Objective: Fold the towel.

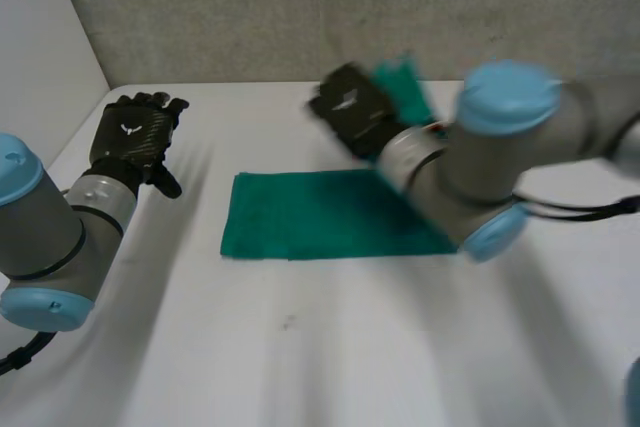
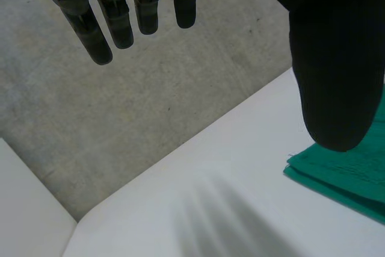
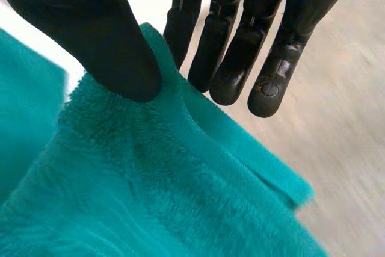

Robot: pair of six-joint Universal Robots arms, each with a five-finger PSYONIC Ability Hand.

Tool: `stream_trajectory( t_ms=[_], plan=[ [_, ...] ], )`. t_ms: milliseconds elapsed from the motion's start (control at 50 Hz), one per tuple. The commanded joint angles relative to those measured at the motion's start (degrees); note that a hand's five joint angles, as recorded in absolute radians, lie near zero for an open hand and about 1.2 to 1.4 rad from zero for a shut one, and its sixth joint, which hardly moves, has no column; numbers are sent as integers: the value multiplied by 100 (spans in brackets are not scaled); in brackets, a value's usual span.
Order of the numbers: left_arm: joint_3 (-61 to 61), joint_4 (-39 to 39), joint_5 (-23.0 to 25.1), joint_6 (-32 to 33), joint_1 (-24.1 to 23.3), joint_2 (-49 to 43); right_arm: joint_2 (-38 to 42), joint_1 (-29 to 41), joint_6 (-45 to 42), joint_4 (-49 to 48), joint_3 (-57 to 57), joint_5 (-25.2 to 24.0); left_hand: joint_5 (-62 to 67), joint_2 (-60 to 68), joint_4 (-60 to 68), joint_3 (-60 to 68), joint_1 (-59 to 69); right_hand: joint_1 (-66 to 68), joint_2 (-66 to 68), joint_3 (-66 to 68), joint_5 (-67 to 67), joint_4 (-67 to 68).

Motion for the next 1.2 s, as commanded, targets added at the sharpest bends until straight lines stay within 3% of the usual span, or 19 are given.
stream_trajectory(
  t_ms=[20, 100, 120, 140, 160, 200, 300, 320, 480, 700, 800, 860, 1000, 1020, 1100, 1200],
  plan=[
    [-15, -2, -26, -1, 48, 24, 989, 1019, -341, -308, -22, -267, -217, -206, -179, -258, -154, 2492, 1246, 1214, 1377, 1184],
    [-15, 6, -9, -1, 31, 24, 1157, 1063, -544, -291, -22, -205, -217, -207, -180, -258, -154, 2492, 1246, 1214, 1377, 1184],
    [-15, 6, -9, -1, 31, 24, 1192, 1055, -639, -291, -48, -162, -217, -207, -180, -258, -154, 433, -813, -845, -682, -875],
    [11, 6, 9, -1, -30, 24, 1166, 1002, -666, -291, -101, 22, -217, -207, -180, -258, -154, -2735, -3981, -4013, -3850, -4043],
    [38, 6, 9, -1, -48, 24, 1166, 1002, -667, -291, -101, 23, -217, -207, -180, -258, -154, -2766, -4013, -4045, -3882, -4075],
    [73, 15, 18, -1, -75, 33, 1070, 984, -580, -291, -110, 285, -217, -207, -180, -258, -154, -4508, -5754, -5786, -5623, -5816],
    [240, 42, 35, -10, -312, -2, 419, 870, -122, -264, 48, 779, -234, -223, -196, -275, -171, -4508, -5754, -5786, -5623, -5816],
    [449, 50, 35, -10, -547, -106, -77, 574, 600, -238, 483, 997, -234, -223, -196, -275, -171, -4508, -5754, -5786, -5623, -5816],
    [1074, 15, 53, -325, -1155, -782, -794, -201, 2030, 217, 1576, 1017, -167, -156, -129, -208, -104, -4508, -5754, -5786, -5623, -5816],
    [1883, -362, 35, -335, -1358, -2014, -750, -1054, 2251, 949, 2324, 946, -116, -106, -79, -157, -53, -4386, -5632, -5664, -5501, -5694],
    [1980, -477, 0, -177, -1323, -2243, -610, -1230, 2242, 826, 2483, 771, -116, -106, -79, -157, -53, -3525, -4772, -4804, -4641, -4834],
    [1893, -486, -17, 86, -1270, -2261, -504, -1344, 2251, 563, 2570, 683, -133, -122, -95, -174, -70, -2200, -3446, -3478, -3316, -3508],
    [1664, -512, -26, 263, -1217, -2138, -232, -1494, 2251, 342, 2615, 665, -150, -139, -112, -191, -87, -583, -1829, -1861, -1699, -1891],
    [1620, -512, -26, 263, -1217, -2059, -162, -1503, 2251, 307, 2623, 665, -150, -139, -112, -191, -87, 453, -794, -826, -663, -856],
    [1497, -512, -26, 263, -1217, -1892, -170, -1608, 2260, 246, 2623, 578, -150, -139, -112, -191, -87, 2485, 1238, 1206, 1369, 1177],
    [1392, -503, -26, 263, -1217, -1716, -223, -1635, 2409, 246, 2650, 603, -150, -139, -112, -191, -87, 2492, 1246, 1214, 1377, 1184]
  ],
)
